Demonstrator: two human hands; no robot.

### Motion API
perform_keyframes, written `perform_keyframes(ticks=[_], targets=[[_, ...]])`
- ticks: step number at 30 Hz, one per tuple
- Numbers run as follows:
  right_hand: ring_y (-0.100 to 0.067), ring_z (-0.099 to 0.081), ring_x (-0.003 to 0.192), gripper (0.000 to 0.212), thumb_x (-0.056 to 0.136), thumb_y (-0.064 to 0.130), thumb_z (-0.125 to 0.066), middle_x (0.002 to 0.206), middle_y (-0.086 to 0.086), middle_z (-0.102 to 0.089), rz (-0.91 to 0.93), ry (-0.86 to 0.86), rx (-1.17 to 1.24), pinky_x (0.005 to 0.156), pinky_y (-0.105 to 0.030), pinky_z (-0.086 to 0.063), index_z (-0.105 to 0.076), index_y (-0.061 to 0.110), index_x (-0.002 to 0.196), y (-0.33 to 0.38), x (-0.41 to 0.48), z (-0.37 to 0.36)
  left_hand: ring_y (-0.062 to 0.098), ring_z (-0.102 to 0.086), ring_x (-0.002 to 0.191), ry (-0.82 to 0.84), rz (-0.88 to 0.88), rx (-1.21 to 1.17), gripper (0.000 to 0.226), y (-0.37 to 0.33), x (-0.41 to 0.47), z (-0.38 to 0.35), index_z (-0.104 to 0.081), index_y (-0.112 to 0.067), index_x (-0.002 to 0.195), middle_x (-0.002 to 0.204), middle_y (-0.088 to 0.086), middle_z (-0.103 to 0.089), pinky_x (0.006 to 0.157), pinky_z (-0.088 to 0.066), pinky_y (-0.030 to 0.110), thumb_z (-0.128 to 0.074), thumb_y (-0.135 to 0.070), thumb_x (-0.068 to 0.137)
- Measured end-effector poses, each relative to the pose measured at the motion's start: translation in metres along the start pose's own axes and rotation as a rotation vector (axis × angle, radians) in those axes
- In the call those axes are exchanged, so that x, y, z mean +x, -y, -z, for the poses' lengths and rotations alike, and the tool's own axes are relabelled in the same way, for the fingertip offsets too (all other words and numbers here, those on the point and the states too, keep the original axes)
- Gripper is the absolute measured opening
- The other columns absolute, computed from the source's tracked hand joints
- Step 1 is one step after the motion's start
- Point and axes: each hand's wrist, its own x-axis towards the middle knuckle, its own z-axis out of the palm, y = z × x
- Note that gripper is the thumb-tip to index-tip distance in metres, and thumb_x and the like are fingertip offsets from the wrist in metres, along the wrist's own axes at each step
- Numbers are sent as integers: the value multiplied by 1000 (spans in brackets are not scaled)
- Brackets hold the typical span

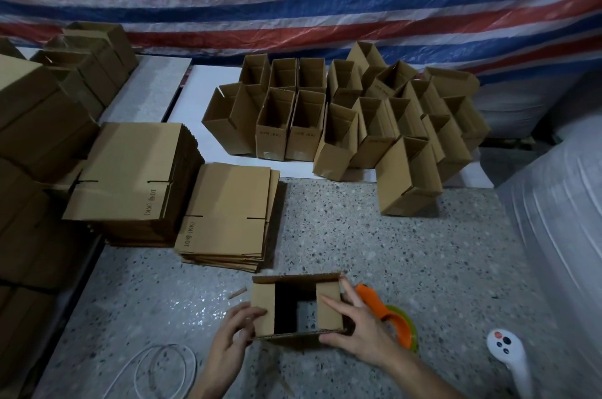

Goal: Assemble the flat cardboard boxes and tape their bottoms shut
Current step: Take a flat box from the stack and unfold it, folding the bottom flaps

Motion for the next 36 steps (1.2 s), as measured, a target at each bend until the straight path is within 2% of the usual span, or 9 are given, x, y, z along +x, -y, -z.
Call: perform_keyframes(ticks=[3, 7, 11, 17, 20, 22, 26, 31, 36], targets=[[7, -2, 147, 74, 70, 84, -64, 147, 44, 28, 24, 20, -44, 117, -23, -13, -27, 77, 134, -2, -2, 3, 6, -56, 116, 110, 208, -18, 26, 2, 2, 6, -72, -43, 106, 138, -15, -49, 90, -50, 30, -53, -26, 102], [3, -1, 149, 66, 75, 85, -58, 158, 28, 23, 36, 28, -73, 118, -27, -13, -25, 79, 132, 0, -5, 6, -4, -54, 122, 196, -24, 152, 27, 13, -8, 23, -65, -58, 118, 142, -23, -46, 97, -47, 24, -60, -60, 92], [10, -8, 144, 56, 78, 78, -60, 156, 36, 11, 1, -33, 12, 114, -21, -15, -41, 72, 130, 4, -3, 3, -1, -60, 107, 121, -154, 211, 28, 8, -5, 19, -72, -51, 113, 134, -16, -52, 85, -51, 17, -65, -44, 86], [2, -27, 140, 19, 84, 37, -78, 145, 30, -33, -44, -288, 159, 110, -23, -29, -62, 38, 96, 10, 13, -9, 12, -66, 91, -114, -156, 149, 15, 3, 10, -4, -78, -31, 85, 102, -1, -68, 79, -53, 37, -72, -19, 91], [-7, -53, 115, 35, 80, 30, -82, 108, 22, -54, -68, -366, 134, 97, -29, -46, -50, 26, 96, 14, 19, -11, 21, -65, 90, -173, -160, 197, 11, 4, 15, -14, -66, -31, 85, 101, -5, -64, 72, -54, 36, -71, -24, 92], [-3, -55, 103, 44, 79, 33, -83, 105, 20, -54, -109, -369, 133, 89, -35, -53, -45, 33, 102, 15, 18, -11, 19, -65, 88, -210, -161, 218, 16, 10, 15, -16, -61, -36, 100, 108, -7, -61, 70, -56, 38, -72, -33, 90], [-16, -58, 117, 64, 79, 37, -82, 124, 18, -53, -125, -380, 153, 91, -30, -53, -37, 39, 124, 14, 16, -18, 10, -64, 91, -263, -137, 181, 98, 12, 18, -6, -16, -46, 153, 131, -17, -40, 71, -57, 35, -80, -43, 79], [-4, -25, 142, 111, 81, 33, -81, 152, 33, -15, -43, -364, 119, 109, -30, -34, 0, 58, 152, 16, 16, -12, -3, -49, 124, -144, -413, 480, 75, 2, 18, -8, -17, -61, 150, 148, -39, -26, 78, -56, 24, -63, -45, 93], [-7, -32, 139, 87, 86, 46, -73, 152, 14, -37, 72, -402, -182, 116, -35, -30, -18, 50, 153, 19, 10, -11, 5, -44, 135, -172, -449, 514, 81, -1, 14, -10, -12, -58, 152, 148, -43, -22, 90, -52, 28, -64, -34, 96]])
